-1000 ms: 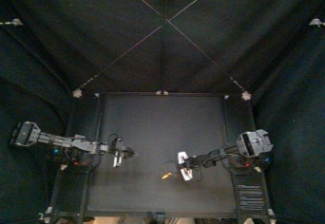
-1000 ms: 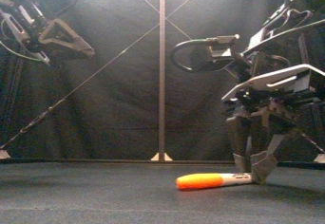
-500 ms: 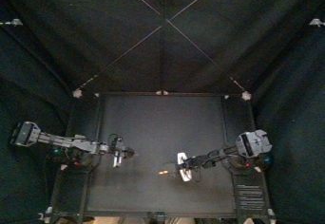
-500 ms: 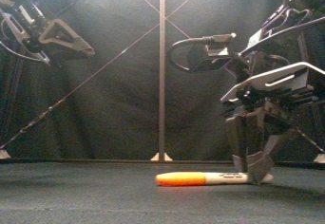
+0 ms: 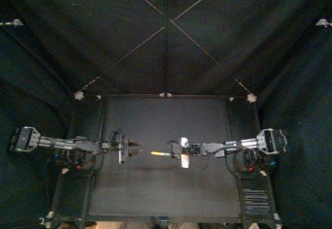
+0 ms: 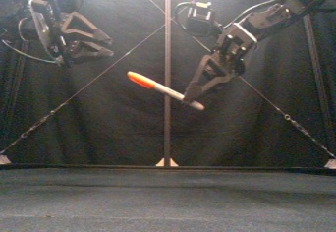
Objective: Uncap the pen
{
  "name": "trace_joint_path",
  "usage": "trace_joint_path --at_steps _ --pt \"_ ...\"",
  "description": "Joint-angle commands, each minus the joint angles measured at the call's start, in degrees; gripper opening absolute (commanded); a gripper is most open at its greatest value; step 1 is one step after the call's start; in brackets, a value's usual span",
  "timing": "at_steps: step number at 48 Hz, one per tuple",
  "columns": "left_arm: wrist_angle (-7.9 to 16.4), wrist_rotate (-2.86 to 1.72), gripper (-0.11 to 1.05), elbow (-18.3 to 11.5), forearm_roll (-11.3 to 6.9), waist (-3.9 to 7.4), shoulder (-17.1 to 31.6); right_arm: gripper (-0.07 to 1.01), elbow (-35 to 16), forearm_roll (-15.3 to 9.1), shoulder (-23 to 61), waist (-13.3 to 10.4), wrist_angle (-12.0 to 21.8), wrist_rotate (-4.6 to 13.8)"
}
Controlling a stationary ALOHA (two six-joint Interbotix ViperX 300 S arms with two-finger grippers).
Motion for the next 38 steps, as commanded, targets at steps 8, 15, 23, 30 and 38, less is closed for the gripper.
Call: trace_joint_path --at_steps 8,15,23,30,38 --pt "-1.1 -0.18 0.91 -3.0 -0.7 0.09 0.4 0.56 -1.7 -0.6 -1.8 -2.6 -5.4 -0.62" --pt "-1.1 -0.09 0.93 -3.9 -1.23 0.09 2.2 0.56 -3.0 -2.1 -1.2 -2.6 -6.2 -0.18" --pt "-1.1 -0.18 0.93 -5.1 -1.85 0.09 5.4 0.56 -3.8 -2.8 -0.8 -2.7 -6.3 -0.18" --pt "-1.1 -0.18 0.92 -6.5 -2.02 0.26 8.1 0.56 -3.9 -2.9 -0.7 -2.7 -6.3 -0.18" --pt "-1.1 -0.18 0.91 -7.8 -4.83 0.62 10.0 0.56 -3.9 -2.9 -0.6 -2.9 -6.3 -0.53"
